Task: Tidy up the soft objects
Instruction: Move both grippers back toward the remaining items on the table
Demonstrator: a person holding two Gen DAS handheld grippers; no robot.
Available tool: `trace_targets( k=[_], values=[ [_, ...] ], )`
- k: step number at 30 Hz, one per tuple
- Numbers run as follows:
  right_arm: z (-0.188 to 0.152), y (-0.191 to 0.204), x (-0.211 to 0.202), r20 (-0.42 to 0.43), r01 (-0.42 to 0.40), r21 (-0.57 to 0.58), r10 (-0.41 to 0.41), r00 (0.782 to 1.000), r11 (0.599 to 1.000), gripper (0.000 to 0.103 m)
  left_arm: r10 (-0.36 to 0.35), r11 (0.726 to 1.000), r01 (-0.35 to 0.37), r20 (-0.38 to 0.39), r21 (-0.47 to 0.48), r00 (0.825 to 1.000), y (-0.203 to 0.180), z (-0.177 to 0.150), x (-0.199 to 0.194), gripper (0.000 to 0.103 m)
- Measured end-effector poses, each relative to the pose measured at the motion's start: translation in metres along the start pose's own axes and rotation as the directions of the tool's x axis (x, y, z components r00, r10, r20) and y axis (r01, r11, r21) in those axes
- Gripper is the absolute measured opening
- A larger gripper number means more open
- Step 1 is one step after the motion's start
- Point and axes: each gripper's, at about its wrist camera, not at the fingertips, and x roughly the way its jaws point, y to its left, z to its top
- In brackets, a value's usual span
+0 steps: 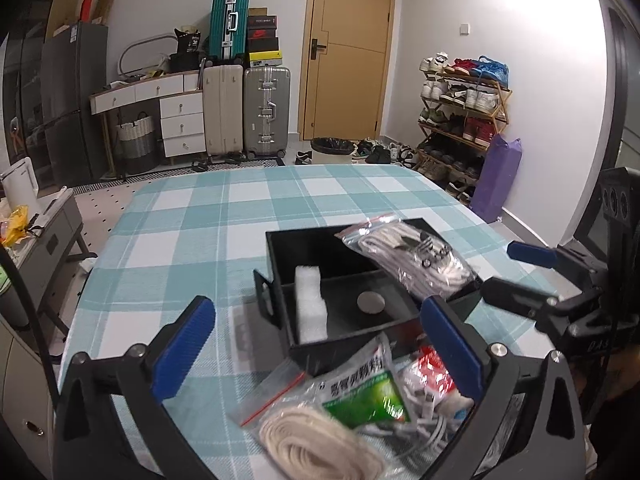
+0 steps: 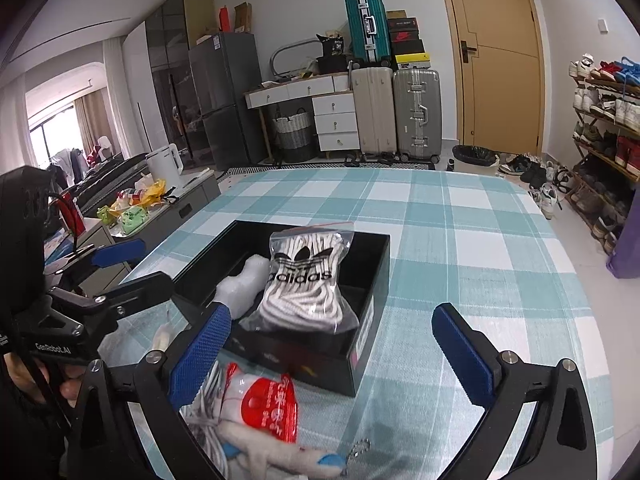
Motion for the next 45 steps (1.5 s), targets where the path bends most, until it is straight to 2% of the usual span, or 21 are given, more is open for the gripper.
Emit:
trace_targets(
  k=[12, 24, 33, 41, 45],
  values=[
    [-0.031, -0.005, -0.027, -0.020, 0.021, 0.026, -0.020, 1.000, 0.999, 0.102, 0.015, 1.000, -0.015, -0.019, 0.019, 1.000, 0.004, -0.028, -0.022, 0.103],
    [-0.063, 0.003, -0.046, -0.060, 0.030, -0.011, -0.030, 0.998, 0.999, 0.102, 0.003, 1.000, -0.003, -0.048, -0.001, 0.999, 0.008, -0.054, -0.032, 0.103],
    [-0.080, 0.005, -0.049, -0.098, 0.040, -0.031, -0.043, 0.994, 0.999, 0.102, 0.009, 1.000, -0.010, -0.057, -0.015, 0.998, 0.010, -0.068, -0.035, 0.103],
    [-0.093, 0.018, -0.047, -0.134, 0.024, -0.089, -0.036, 0.990, 0.996, 0.102, 0.014, 1.000, -0.015, -0.064, -0.007, 0.998, 0.009, -0.074, -0.035, 0.103],
    [-0.099, 0.018, -0.043, -0.152, 0.009, -0.081, -0.021, 0.988, 0.997, 0.102, 0.018, 1.000, -0.018, -0.067, 0.003, 0.998, 0.007, -0.075, -0.035, 0.103]
  ],
)
